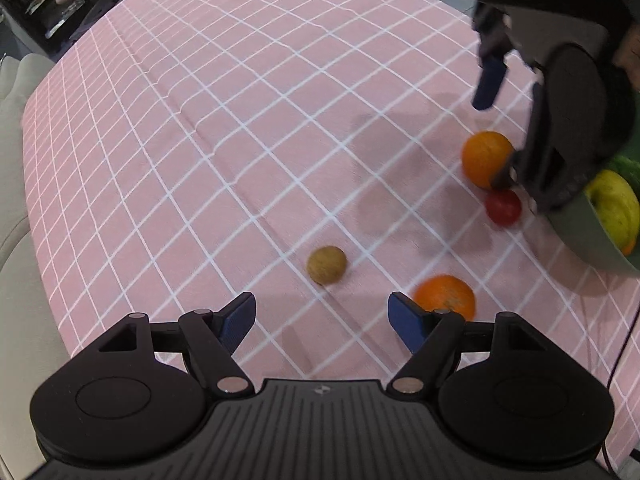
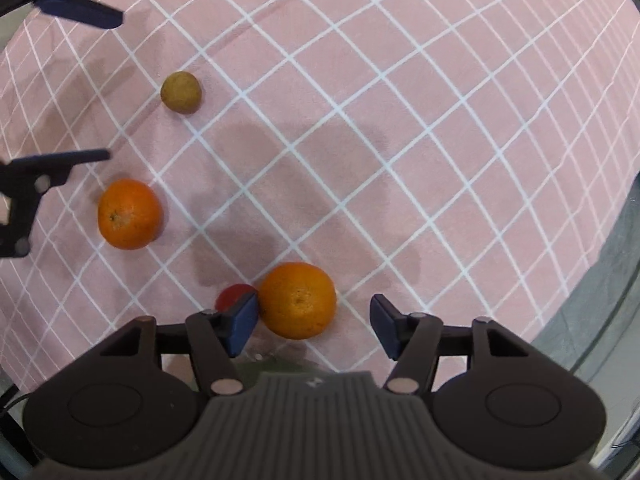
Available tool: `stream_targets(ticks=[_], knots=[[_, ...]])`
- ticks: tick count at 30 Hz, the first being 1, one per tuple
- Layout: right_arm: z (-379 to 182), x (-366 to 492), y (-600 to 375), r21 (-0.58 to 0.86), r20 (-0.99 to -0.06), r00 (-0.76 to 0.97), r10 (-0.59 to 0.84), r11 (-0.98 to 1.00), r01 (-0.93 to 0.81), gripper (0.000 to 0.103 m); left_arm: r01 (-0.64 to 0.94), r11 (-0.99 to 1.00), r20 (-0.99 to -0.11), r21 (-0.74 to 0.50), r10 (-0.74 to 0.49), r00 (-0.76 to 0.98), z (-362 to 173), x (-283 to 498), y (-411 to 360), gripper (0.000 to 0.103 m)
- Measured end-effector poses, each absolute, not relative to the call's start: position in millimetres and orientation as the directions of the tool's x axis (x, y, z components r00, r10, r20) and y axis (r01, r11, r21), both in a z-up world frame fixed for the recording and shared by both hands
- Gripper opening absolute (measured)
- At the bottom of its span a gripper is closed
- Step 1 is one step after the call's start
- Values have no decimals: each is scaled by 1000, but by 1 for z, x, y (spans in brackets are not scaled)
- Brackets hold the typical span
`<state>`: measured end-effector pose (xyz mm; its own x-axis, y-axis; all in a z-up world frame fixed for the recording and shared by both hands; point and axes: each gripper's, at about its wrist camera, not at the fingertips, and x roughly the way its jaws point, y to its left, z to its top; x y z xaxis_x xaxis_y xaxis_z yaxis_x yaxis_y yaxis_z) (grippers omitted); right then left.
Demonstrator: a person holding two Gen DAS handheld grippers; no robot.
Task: Organize fruits
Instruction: 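Grasp the last kiwi with the left tool while the right tool grasps an orange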
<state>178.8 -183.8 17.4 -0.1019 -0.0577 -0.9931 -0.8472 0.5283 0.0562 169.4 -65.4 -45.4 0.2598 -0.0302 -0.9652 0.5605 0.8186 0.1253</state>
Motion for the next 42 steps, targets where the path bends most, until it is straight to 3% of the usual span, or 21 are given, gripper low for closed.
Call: stream_targets(ticks=[7,9,17,19,21,23,28,30,32,34,42], knots=[[9,180,-186,67,-993,-109,-47,544,-836,54,526,840,-961,133,-20,276,-61,187,-64,81],[8,182,-188,80,-992,-121,-39,551,-831,54,525,841,-963,128,-22,269,-65,192,-63,74],[13,190,-204,99,-991,-132,-17,566,-819,54,520,849,-963,96,-53,264,-74,200,-66,70],[10,191,-207,106,-991,-137,-11,571,-814,54,521,849,-965,88,-57,257,-76,202,-67,66],[9,193,-209,111,-990,-141,-7,576,-810,54,517,852,-968,81,-57,246,-79,203,-69,53],[9,194,-209,114,-990,-142,-3,582,-805,54,516,853,-971,80,-52,235,-81,201,-70,45],[10,198,-209,112,-990,-139,0,590,-800,55,504,861,-971,70,-56,231,-83,200,-68,43],[12,200,-208,108,-991,-137,-5,592,-799,55,496,866,-972,58,-64,224,-82,200,-66,33],[14,201,-207,105,-991,-137,-9,593,-798,53,495,866,-969,63,-66,238,-81,200,-65,30],[17,200,-206,115,-989,-145,-2,592,-797,42,489,870,-964,66,-71,256,-78,199,-62,29],[17,198,-206,93,-992,-127,-15,602,-793,41,499,865,-965,47,-89,247,-70,191,-63,29]])
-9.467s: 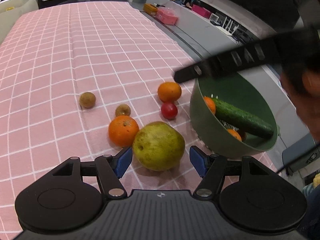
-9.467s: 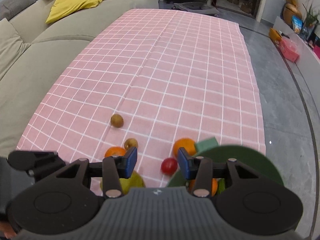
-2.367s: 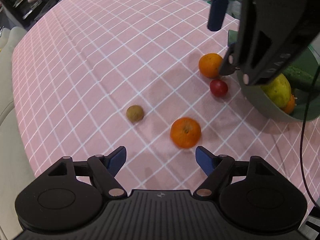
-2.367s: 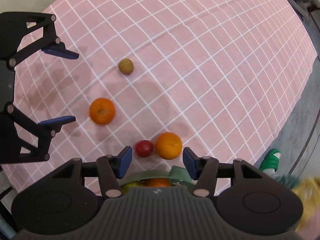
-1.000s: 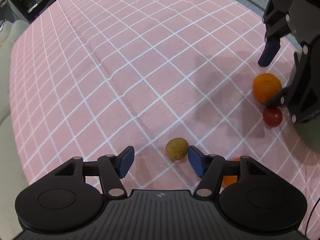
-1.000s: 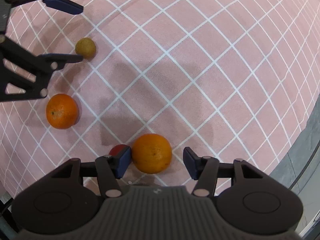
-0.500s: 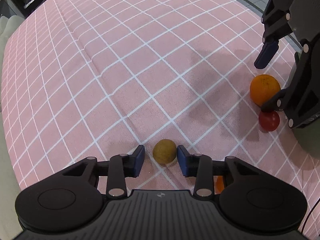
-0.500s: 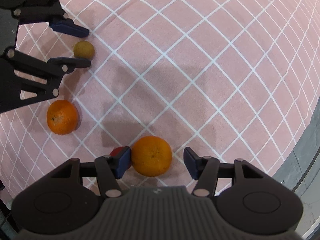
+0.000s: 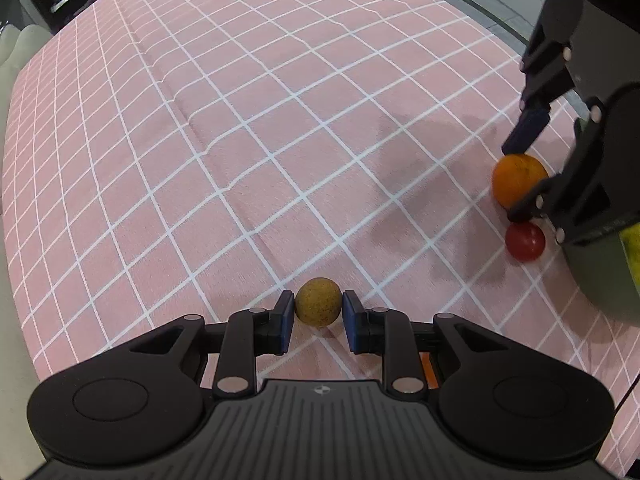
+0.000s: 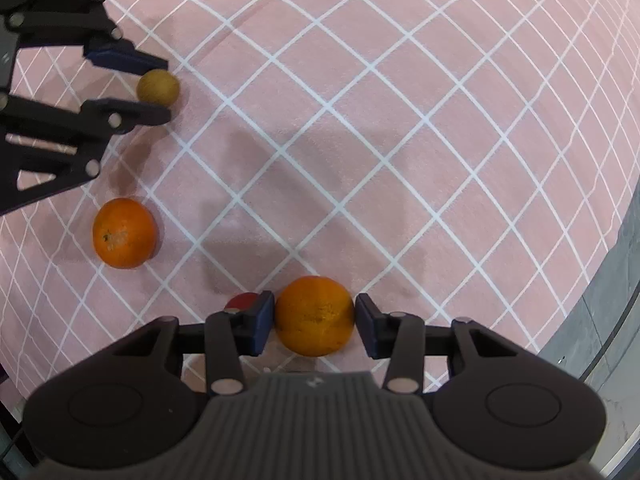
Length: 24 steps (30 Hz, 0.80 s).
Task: Organize fruits
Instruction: 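Grasp the last kiwi with the left tool while the right tool grasps an orange, then carry kiwi and orange into the green colander and open both tools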
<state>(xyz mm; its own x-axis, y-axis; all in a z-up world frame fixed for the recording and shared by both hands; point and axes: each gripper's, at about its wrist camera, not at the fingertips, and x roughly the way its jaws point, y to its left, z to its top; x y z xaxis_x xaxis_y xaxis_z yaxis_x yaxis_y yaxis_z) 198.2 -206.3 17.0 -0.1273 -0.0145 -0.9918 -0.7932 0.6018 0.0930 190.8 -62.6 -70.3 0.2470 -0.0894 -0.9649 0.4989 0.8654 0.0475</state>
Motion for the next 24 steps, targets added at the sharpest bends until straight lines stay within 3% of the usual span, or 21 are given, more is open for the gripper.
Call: stream_targets(ticks=[24], knots=[[120,153,-209,50,-998,-26,50,582,-812,41,577,807,-946,125,-77,314,24,128,-102,29]])
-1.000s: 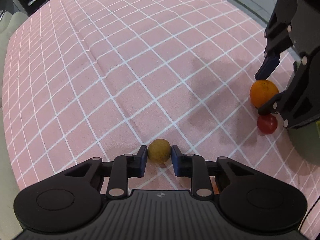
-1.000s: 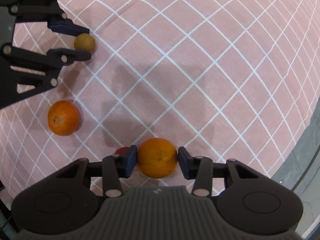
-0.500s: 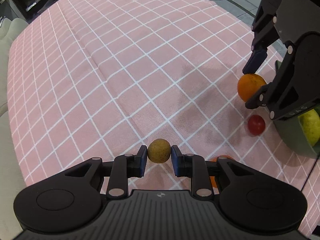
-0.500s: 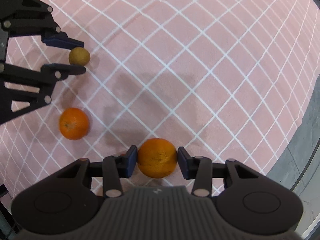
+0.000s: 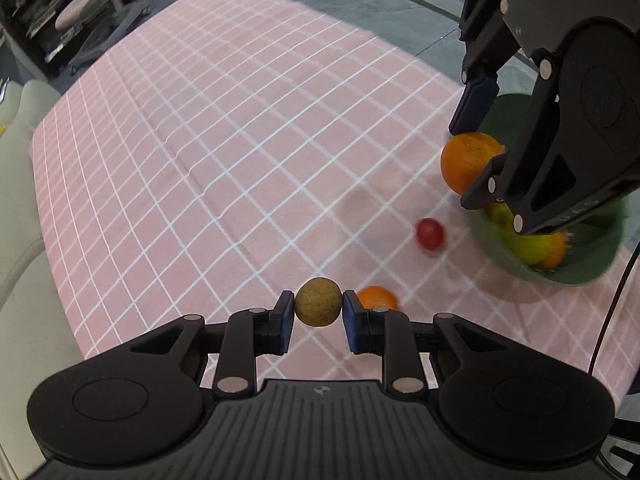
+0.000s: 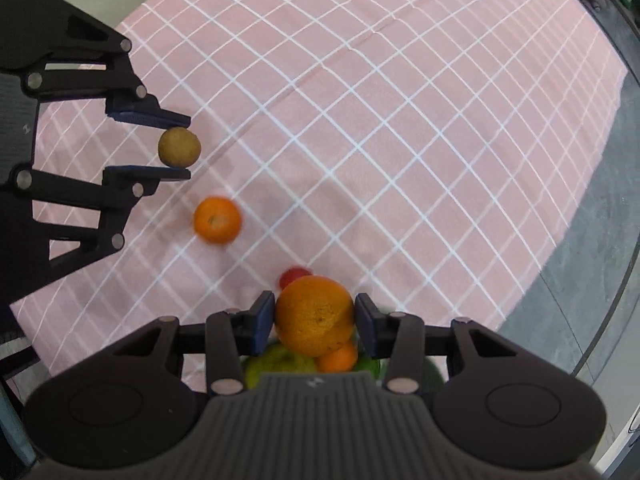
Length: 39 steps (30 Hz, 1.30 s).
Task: Organize fruits
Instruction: 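Carry kiwi and orange into the green colander and open both tools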
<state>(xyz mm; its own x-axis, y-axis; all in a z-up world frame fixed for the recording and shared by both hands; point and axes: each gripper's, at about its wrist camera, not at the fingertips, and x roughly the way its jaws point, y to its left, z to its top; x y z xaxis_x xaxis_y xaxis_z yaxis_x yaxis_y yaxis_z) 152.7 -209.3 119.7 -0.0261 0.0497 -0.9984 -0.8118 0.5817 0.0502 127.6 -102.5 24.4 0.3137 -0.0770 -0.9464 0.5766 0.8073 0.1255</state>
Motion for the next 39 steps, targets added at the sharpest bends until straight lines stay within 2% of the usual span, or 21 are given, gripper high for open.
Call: stream_targets(ticks=[6,11,26,39], knots=[[152,122,-250,27,-999,-3,41,604,-796,41,621,773,-937,126,-114,331,51,107,-138,29],[158,103,-288,11,-1000,3,21,633,-774,41,673,728,-940,128,-128,317,55,90,-177,29],[128,89,-371,46,-999,-35,29,693,-719,41,765,634,-956,110,-142,255,26,78,-267,29],[90,106,-378,110,-994,-83,72,711,-695,41,752,654,-966,88,-127,224,-2,118,-284,29]])
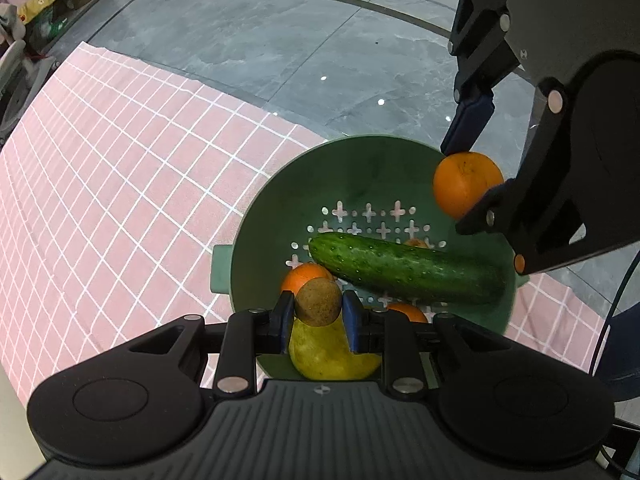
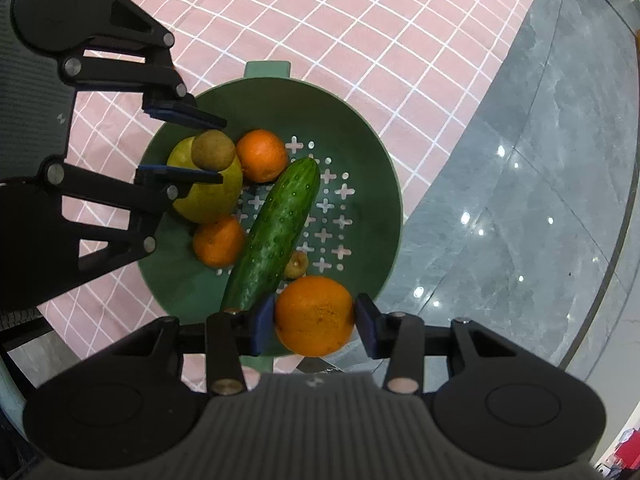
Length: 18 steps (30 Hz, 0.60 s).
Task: Organize fruits
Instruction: 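Carry kiwi and orange into the green colander and open both tools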
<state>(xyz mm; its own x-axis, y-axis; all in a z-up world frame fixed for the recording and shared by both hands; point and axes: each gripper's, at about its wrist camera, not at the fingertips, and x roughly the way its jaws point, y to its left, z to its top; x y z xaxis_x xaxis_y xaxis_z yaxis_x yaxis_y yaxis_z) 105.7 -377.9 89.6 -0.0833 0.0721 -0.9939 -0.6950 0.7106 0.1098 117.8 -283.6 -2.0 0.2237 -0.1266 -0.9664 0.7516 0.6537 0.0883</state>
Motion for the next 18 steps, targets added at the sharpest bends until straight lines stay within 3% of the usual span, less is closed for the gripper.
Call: stream_targets(ticks=[18], knots=[[67,124,-384,146,-989,-110,98,736,-661,41,739,672,-975,40,-137,177,-29,144,-288,29]])
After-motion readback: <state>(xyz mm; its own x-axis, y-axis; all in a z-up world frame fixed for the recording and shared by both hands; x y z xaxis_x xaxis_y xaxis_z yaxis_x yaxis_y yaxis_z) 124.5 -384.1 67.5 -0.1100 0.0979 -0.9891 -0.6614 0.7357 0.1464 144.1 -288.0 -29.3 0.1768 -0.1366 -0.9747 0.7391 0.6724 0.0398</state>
